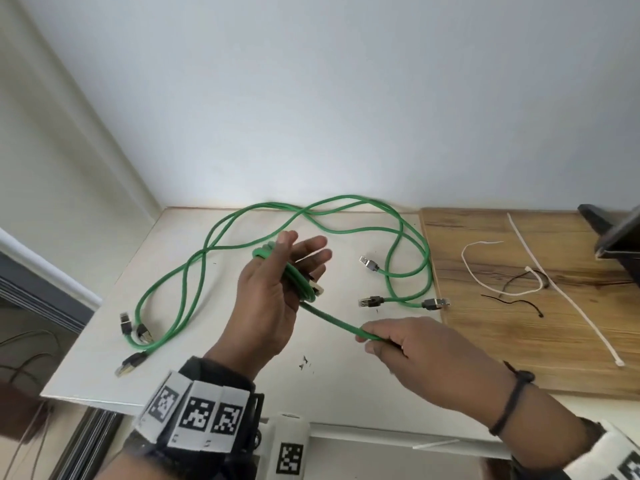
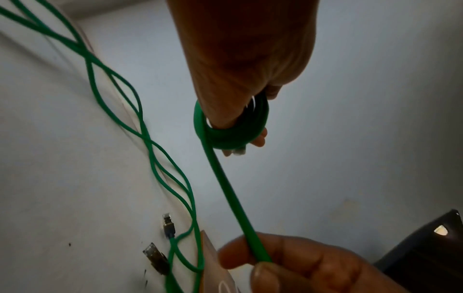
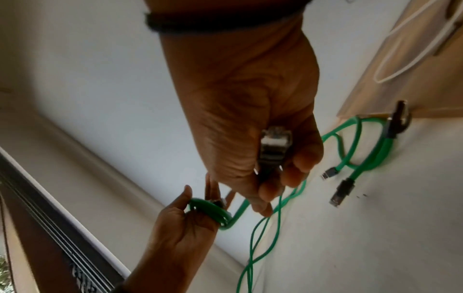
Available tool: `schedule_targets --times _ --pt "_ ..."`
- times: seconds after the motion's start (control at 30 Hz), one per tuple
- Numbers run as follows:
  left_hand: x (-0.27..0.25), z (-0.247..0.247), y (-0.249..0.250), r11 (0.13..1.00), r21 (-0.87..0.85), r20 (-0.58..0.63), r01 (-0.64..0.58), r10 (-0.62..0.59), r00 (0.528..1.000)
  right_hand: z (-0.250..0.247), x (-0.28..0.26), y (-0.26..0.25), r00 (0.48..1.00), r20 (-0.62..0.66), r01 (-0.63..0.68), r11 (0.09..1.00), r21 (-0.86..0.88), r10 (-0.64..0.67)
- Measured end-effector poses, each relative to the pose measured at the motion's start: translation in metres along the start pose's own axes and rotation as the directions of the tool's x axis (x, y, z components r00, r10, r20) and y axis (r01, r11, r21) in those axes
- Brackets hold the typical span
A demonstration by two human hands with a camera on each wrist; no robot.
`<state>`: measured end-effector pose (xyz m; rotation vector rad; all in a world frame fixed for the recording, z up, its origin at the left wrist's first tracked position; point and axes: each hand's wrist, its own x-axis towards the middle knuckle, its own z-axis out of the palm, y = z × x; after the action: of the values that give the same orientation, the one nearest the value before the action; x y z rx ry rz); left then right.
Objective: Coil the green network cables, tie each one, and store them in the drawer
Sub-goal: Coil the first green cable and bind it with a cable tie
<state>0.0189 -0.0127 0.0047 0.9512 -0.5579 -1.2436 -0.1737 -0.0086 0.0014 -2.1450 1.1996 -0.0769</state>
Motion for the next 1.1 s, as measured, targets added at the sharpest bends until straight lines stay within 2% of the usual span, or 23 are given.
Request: schedule_targets --times 0.07,0.13,0.23,0.27,0.3,0.37,0.43,0.47,0.57,0.67,0.77,0.8,0.93,1.0,1.03,1.1 --pt "-0.001 -0.002 -0.003 0.983 0.182 0.052 -0.011 0.002 0.999 -0.012 -0.005 -0.001 0.999 -0.044 -0.01 0.999 -0.045 0.008" --pt "-0.005 -0.004 -0.008 0.912 0.41 0.155 -0.023 -0.044 0.987 -0.025 -0.01 -0.004 0.997 -0.077 -0.026 0.997 -0.073 0.021" --pt "-0.018 0.0 -0.02 0.679 0.729 0.311 -0.082 -0.222 0.924 -0.036 -0.016 -0.009 0.991 -0.124 -0.052 0.999 -0.015 0.05" --pt "-0.025 0.005 -0.025 0.639 0.759 0.375 -0.124 -0.274 0.886 -0.037 -0.017 -0.007 0.986 -0.15 -0.054 0.995 0.084 0.066" --pt "-0.032 0.011 -0.028 0.642 0.751 0.444 -0.152 -0.322 0.836 -0.037 -0.014 -0.006 0.983 -0.166 -0.039 0.973 0.228 0.078" --pt "-0.043 0.024 -0.029 0.661 0.733 0.527 -0.16 -0.403 0.748 -0.034 -0.01 -0.001 0.982 -0.162 0.002 0.863 0.505 0.092" --pt "-0.048 0.032 -0.028 0.657 0.738 0.557 -0.15 -0.469 0.686 -0.029 -0.006 0.009 0.986 -0.15 0.042 0.751 0.659 0.077" --pt "-0.048 0.033 -0.027 0.654 0.744 0.554 -0.137 -0.491 0.672 -0.026 -0.003 0.015 0.987 -0.14 0.046 0.714 0.699 0.074" --pt "-0.046 0.031 -0.027 0.643 0.765 0.481 -0.023 -0.547 0.685 -0.017 0.005 0.026 0.99 -0.122 0.05 0.639 0.768 0.069" --pt "-0.045 0.031 -0.028 0.704 0.697 0.443 0.137 -0.573 0.689 -0.004 0.011 0.028 0.996 -0.086 0.059 0.532 0.845 0.027" --pt "-0.045 0.03 -0.028 0.766 0.617 0.46 0.182 -0.538 0.707 0.003 0.01 0.019 0.999 -0.023 0.039 0.36 0.932 -0.049" --pt "-0.044 0.028 -0.028 0.781 0.595 0.461 0.187 -0.523 0.717 0.004 0.011 0.016 0.998 -0.027 0.044 0.333 0.942 -0.056" --pt "-0.041 0.026 -0.036 0.849 0.472 0.443 0.24 -0.463 0.767 0.011 0.016 0.012 0.995 -0.089 0.065 0.381 0.922 0.047" --pt "-0.041 0.03 -0.04 0.856 0.459 0.391 0.237 -0.435 0.811 0.018 0.018 0.009 0.978 -0.158 0.099 0.366 0.925 0.135" --pt "-0.042 0.031 -0.041 0.849 0.485 0.353 0.211 -0.411 0.841 0.02 0.019 0.008 0.961 -0.202 0.123 0.36 0.925 0.191" --pt "-0.04 0.033 -0.044 0.802 0.585 0.286 0.117 -0.34 0.896 0.022 0.022 0.011 0.891 -0.314 0.174 0.394 0.903 0.328"
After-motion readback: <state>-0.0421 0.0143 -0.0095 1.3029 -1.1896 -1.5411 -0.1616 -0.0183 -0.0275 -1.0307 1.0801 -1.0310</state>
